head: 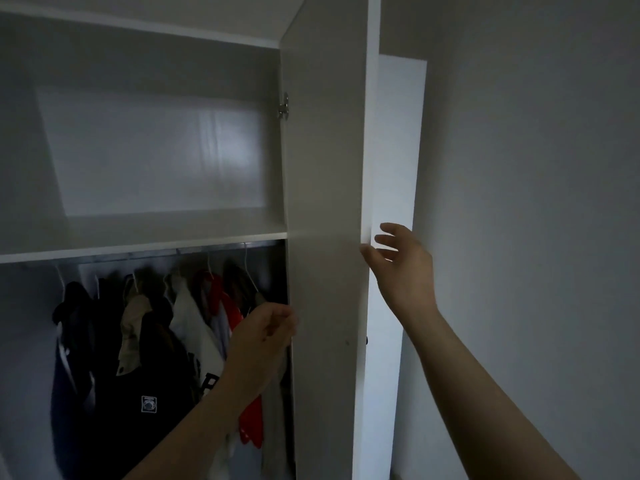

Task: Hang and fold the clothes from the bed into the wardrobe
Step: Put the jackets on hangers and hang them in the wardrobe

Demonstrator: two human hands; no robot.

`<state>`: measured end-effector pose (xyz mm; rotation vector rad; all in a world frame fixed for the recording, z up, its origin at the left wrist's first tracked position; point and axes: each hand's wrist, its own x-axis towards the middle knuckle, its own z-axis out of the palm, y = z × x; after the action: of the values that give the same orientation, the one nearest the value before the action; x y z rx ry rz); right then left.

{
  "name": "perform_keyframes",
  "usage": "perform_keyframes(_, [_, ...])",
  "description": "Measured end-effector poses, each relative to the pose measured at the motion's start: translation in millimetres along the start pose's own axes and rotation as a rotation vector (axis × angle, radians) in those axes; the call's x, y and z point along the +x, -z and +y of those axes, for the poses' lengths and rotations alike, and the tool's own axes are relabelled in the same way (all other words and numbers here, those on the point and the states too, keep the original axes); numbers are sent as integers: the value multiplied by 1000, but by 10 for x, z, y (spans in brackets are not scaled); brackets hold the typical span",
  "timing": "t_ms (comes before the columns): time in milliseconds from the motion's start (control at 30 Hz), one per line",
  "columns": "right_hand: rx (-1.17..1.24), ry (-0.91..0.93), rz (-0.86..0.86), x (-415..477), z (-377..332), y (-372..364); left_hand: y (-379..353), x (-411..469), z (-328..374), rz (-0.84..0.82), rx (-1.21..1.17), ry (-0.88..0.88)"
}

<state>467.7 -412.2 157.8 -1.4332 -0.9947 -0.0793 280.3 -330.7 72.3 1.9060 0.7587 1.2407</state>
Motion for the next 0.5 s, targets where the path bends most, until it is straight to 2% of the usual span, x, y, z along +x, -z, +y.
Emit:
perform_keyframes(367, [-193,-87,72,-964,-119,-26,352,-183,-109,-158,-141,-8])
perform_keyframes(500, [-278,-139,144,-1303,-220,-2,425,-250,-127,-247,-263,27])
